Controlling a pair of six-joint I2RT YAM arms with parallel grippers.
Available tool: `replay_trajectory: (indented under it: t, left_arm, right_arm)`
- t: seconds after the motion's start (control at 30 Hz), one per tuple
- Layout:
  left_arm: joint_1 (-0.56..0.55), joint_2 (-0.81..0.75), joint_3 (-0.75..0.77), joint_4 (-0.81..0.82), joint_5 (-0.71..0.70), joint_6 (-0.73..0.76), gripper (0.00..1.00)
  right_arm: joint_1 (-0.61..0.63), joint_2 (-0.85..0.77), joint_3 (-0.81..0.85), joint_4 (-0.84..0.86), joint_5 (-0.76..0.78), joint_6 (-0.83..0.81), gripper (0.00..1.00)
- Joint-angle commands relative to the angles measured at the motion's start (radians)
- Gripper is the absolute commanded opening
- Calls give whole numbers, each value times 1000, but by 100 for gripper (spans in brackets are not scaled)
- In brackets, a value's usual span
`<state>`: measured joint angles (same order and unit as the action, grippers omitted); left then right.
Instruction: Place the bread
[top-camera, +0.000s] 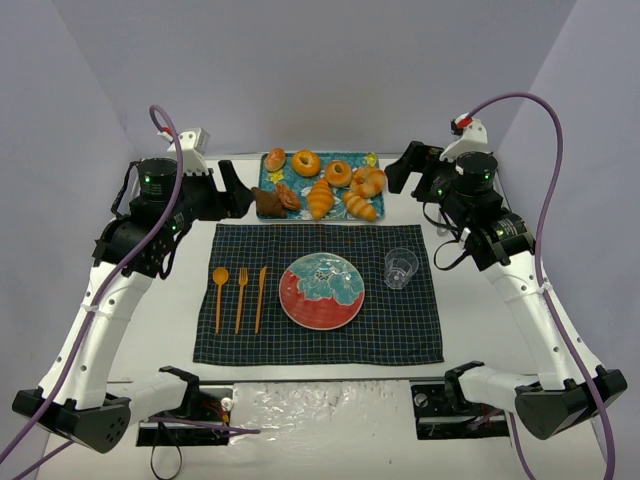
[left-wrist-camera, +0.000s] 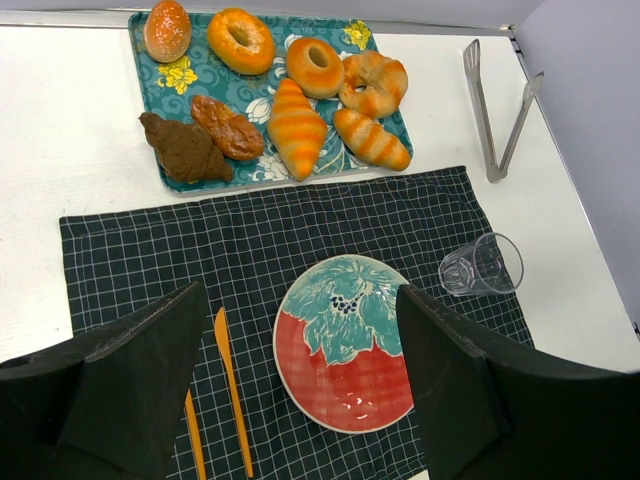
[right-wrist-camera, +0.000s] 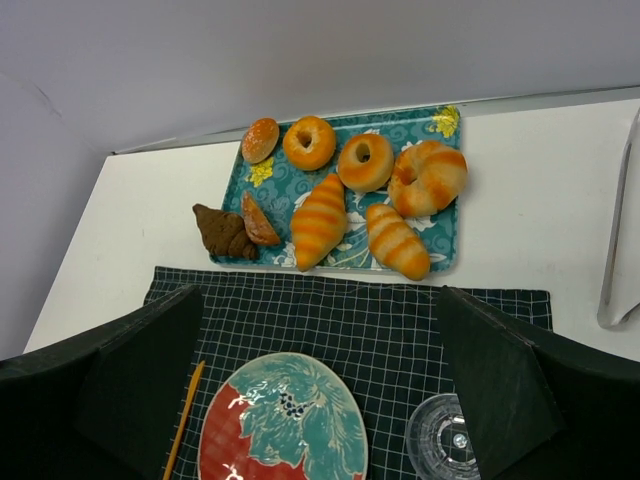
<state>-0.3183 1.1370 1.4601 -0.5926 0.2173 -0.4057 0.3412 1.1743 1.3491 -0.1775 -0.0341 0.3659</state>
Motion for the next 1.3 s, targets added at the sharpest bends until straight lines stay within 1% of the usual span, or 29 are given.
replay_trajectory:
  t: [0.0,0.1,0.2,0.3,0.33,0.4,0.47,0.5,0.53,0.57,0.7,0.83,1.0,1.27]
  left_arm:
    - [4,-11,7,72,8,-11,72]
    - [4,-12,8,70,7,-9,72]
    - [4,-16,4,69,5,-7,72]
    - [4,-14,6,66,8,-5,73]
    - [4,-13,5,66,10,-5,73]
    - [4,-6,5,70,12,-8,73]
    - [4,1,3,73,17,-12,73]
    - [4,4,1,73,18,-12,73]
    - [5,5,-2,75,19,-13,73]
    - [5,3,-3,76,17,-13,73]
    - [4,2,-22,87,8,-10,73]
    - [3,13,-24,87,11,-9,73]
    - [3,3,-37,98,7,-11,73]
    - [2,-3,-65,114,14,-16,73]
  right_arm:
    - [-2,5,13,78,11,10,100]
    - [-2,29,27,68,31,11,100]
    - [-8,61,38,61,109,6,100]
    - [-62,141,69,34,110,12,100]
    - [-117,158,85,24,103,20,100]
    - [-226,222,99,22,40,48,100]
    - [-294,299,119,17,-10,62,100]
    - [-311,334,135,13,-8,61,100]
    - [-316,380,156,9,2,59,100]
    - [-317,389,160,9,3,59,100]
    - [-323,552,255,-38,109,44,100]
    - [-324,657,339,-102,173,36,100]
    - [-328,697,341,-119,272,29,100]
    - [-334,760,323,-119,334,23,100]
